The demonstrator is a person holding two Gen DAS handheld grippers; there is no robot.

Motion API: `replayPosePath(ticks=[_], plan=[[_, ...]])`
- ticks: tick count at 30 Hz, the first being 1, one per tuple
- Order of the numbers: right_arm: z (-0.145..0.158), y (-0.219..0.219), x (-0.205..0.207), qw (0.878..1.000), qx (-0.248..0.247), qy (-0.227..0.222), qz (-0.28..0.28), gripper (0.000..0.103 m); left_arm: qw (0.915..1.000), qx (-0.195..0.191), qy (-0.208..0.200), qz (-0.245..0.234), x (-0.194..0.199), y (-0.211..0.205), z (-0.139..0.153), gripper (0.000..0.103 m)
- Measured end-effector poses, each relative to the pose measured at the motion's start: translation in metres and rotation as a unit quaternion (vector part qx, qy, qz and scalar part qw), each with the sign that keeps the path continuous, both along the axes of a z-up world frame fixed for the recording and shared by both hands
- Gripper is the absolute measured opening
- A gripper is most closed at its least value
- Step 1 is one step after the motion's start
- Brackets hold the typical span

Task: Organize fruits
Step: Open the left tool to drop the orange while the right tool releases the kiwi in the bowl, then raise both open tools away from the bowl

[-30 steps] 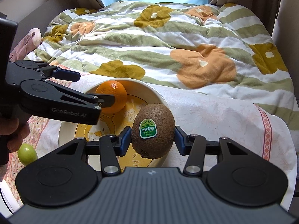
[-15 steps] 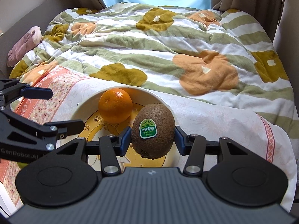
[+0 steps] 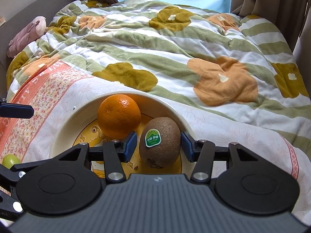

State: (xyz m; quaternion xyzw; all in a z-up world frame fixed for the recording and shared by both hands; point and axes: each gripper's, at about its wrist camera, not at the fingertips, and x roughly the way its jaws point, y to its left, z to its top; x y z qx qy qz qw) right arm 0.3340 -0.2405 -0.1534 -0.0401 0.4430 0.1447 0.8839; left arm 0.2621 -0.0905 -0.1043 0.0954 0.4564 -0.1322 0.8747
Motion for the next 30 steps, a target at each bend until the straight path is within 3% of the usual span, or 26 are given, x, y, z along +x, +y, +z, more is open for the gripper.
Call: replayPosePath(ticks=[2, 14, 25, 30], plan=[[0.002, 0.003, 0.000, 1.000, -0.010, -0.004, 0.006, 0.103, 1.0000, -0.001, 0.000, 0.001, -0.001, 0.001, 0.001, 0.094], [0.026, -0.010, -0.021, 1.000, 0.017, -0.011, -0.023, 0.103, 0.9999, -0.005, -0.011, 0.003, -0.013, 0.008, 0.014, 0.094], [0.085, -0.006, -0.054, 0.998, 0.024, -0.052, -0.028, 0.103, 0.9979, -0.008, -0.060, 0.023, -0.037, 0.028, 0.056, 0.094], [0.106, -0.004, -0.073, 0.996, 0.052, -0.065, -0.035, 0.103, 0.9959, -0.006, -0.080, 0.042, -0.056, 0.043, 0.076, 0.095]])
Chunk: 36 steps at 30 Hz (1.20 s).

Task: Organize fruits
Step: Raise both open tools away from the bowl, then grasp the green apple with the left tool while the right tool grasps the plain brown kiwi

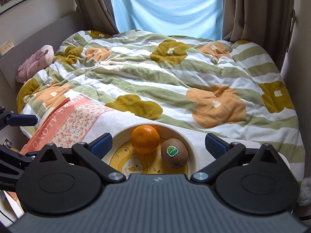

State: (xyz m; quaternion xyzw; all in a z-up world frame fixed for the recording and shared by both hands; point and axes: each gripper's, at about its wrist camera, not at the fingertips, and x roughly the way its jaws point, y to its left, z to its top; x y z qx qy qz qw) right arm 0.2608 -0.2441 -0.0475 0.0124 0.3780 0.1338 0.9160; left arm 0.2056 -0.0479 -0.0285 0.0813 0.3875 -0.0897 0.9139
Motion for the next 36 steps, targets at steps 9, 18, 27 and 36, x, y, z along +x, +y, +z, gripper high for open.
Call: replayPosePath(ticks=[9, 18, 27, 36], plan=[[0.021, 0.018, -0.048, 1.000, 0.009, -0.001, -0.019, 0.103, 0.9996, -0.011, -0.018, 0.018, -0.035, 0.032, 0.013, 0.100], [0.024, 0.063, -0.104, 0.999, 0.006, -0.003, -0.035, 0.103, 0.9988, -0.042, -0.016, -0.017, -0.064, 0.080, 0.008, 0.101], [0.005, 0.106, -0.137, 0.997, 0.022, 0.023, -0.073, 0.103, 0.9950, -0.005, 0.006, -0.099, -0.085, 0.111, -0.018, 0.101], [-0.038, 0.138, -0.147, 0.994, 0.023, 0.053, -0.098, 0.103, 0.9819, 0.012, 0.025, -0.187, -0.072, 0.121, -0.062, 0.097]])
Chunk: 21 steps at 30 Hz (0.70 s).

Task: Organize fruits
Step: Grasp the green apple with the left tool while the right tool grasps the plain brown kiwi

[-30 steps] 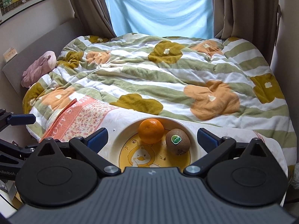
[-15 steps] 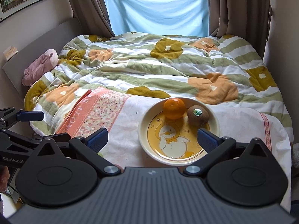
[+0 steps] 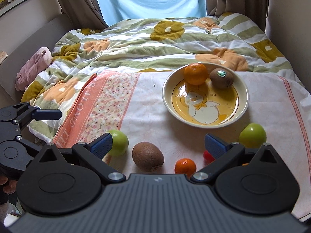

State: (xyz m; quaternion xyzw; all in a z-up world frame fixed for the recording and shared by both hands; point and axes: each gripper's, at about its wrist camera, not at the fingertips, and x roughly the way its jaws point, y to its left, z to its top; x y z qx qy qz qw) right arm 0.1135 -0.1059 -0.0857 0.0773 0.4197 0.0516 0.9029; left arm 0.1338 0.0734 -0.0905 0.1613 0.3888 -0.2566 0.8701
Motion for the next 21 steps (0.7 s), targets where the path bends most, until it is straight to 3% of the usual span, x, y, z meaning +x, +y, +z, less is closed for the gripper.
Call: replayPosePath(ticks=[10, 17, 21], plan=[[-0.038, 0.014, 0.010, 1.000, -0.007, 0.023, -0.006, 0.103, 0.9976, 0.025, 0.028, -0.058, 0.025, -0.012, -0.054, 0.084], [-0.061, 0.021, 0.023, 0.999, -0.008, 0.045, 0.007, 0.103, 0.9965, 0.029, 0.035, -0.070, 0.037, -0.014, -0.070, 0.078], [-0.066, 0.020, 0.029, 0.999, -0.008, 0.051, 0.012, 0.103, 0.9953, 0.029, 0.042, -0.082, 0.041, -0.018, -0.076, 0.068]])
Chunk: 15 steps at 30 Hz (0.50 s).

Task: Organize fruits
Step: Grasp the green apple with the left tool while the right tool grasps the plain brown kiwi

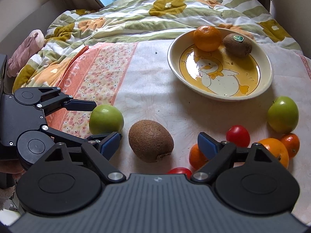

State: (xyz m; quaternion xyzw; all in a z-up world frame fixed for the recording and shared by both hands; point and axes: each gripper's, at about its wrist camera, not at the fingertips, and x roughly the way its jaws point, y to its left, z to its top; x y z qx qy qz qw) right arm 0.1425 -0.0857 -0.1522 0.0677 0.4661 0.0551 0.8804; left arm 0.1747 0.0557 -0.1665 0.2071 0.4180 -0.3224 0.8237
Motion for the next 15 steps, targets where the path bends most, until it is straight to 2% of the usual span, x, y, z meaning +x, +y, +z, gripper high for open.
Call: replayPosePath(ticks=[2, 5, 7, 15], plan=[[-0.001, 0.000, 0.003, 1.000, -0.003, 0.001, 0.008, 0.101, 1.0000, -0.001, 0.003, -0.006, 0.000, -0.003, -0.003, 0.061], [-0.006, 0.001, 0.008, 1.000, 0.004, 0.013, 0.019, 0.089, 1.0000, 0.000, -0.002, -0.006, 0.000, -0.004, -0.005, 0.060], [-0.008, 0.002, 0.010, 1.000, 0.008, 0.017, 0.023, 0.086, 1.0000, 0.000, 0.000, -0.003, 0.001, -0.004, -0.004, 0.060], [-0.013, 0.007, 0.014, 0.999, 0.008, 0.024, 0.036, 0.084, 0.9998, 0.006, 0.000, 0.019, -0.009, 0.011, -0.002, 0.060]])
